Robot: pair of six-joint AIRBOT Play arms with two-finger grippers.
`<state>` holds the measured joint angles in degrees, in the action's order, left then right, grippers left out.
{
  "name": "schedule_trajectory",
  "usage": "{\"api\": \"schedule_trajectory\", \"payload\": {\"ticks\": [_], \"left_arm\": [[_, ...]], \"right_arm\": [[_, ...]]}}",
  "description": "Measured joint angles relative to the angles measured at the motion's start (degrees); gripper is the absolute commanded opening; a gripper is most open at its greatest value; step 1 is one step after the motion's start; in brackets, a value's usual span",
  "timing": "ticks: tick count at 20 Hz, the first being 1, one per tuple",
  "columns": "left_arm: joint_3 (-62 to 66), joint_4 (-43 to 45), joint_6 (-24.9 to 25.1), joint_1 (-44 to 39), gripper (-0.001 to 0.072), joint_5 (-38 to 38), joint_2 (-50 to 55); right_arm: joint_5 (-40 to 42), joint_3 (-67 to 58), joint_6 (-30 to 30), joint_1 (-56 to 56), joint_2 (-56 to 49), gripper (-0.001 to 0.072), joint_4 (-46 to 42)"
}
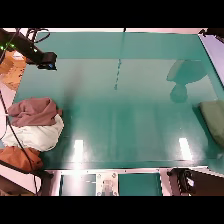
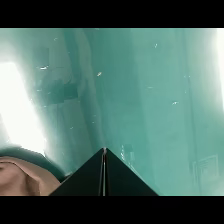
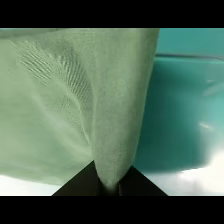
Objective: Fold the shirts.
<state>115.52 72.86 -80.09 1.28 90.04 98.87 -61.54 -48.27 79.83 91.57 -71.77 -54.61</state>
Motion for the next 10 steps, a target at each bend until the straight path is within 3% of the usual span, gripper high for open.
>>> {"api": "schedule_trajectory", "payload": {"ticks": [3,4,5,6,8,10], "left_arm": [[0.0,0.0,0.0,0.0,0.0022,0.0,0.0],[0.0,0.0,0.0,0.0,0.0022,0.0,0.0],[0.0,0.0,0.0,0.0,0.0022,0.0,0.0],[0.0,0.0,0.0,0.0,0.0023,0.0,0.0],[0.0,0.0,0.0,0.0,0.0022,0.0,0.0],[0.0,0.0,0.0,0.0,0.0022,0.0,0.0]], "right_arm": [[1.4,4.6,-0.9,3.4,0.5,0.0021,-1.2],[1.7,5.5,-1.2,3.9,0.6,0.0054,-1.4],[1.9,6.2,-1.5,4.3,0.6,0.0285,-1.6],[1.9,6.4,-1.8,4.6,0.6,0.042,-2.0],[0.8,5.6,-1.9,5.0,0.7,0.0347,-3.1],[-2.7,2.4,0.5,5.1,0.7,0.0346,-6.4]]}}
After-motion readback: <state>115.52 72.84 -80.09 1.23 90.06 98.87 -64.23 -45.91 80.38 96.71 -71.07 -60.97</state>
